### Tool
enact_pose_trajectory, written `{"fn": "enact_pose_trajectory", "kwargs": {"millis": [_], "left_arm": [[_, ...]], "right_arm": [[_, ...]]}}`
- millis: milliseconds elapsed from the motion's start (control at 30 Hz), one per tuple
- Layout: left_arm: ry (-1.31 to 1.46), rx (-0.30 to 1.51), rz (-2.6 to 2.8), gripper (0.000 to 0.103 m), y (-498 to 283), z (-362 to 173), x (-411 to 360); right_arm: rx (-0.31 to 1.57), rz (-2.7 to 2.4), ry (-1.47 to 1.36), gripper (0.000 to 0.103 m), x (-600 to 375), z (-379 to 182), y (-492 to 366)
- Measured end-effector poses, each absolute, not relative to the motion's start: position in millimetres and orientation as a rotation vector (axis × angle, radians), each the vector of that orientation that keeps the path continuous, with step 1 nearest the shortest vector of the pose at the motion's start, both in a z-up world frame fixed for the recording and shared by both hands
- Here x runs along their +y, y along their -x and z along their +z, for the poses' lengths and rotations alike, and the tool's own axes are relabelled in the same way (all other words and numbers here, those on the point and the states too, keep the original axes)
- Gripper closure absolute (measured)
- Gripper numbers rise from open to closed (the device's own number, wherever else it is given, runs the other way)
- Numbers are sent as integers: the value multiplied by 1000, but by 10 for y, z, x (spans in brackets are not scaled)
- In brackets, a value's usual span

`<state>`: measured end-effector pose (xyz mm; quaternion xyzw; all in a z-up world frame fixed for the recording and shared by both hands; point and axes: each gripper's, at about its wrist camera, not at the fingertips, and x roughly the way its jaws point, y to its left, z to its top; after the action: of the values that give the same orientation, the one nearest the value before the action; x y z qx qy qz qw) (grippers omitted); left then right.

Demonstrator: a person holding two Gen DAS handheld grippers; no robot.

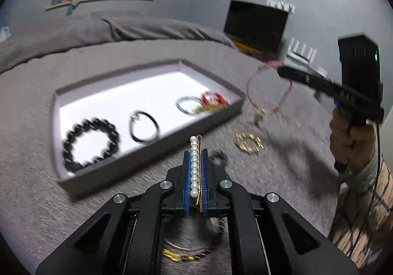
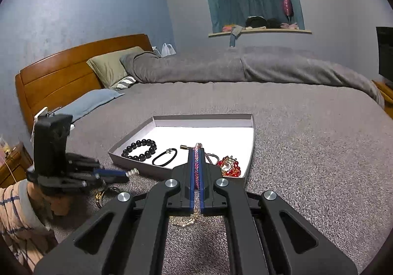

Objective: Organize jewelry
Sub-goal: 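Lift the pearl strand and pink cord bracelet and carry them toward the tray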

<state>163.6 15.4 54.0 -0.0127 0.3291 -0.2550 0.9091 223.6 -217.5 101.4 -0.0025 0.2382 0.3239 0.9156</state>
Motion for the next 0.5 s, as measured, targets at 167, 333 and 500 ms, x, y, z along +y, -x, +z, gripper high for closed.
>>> {"fn": "enact_pose_trajectory", "kwargs": {"millis": [167, 333, 500], "left_arm": [[53, 623, -460, 94, -1755, 734, 304], [64, 599, -406, 94, -1909, 859, 384], [38, 579, -332, 94, -2098, 901, 454]], "right_arm": [[467, 664, -21, 101, -2217, 1099, -2315], [435, 658, -55, 101, -2196, 1199, -2394], [410, 649, -65, 101, -2094, 1273, -2542]]}}
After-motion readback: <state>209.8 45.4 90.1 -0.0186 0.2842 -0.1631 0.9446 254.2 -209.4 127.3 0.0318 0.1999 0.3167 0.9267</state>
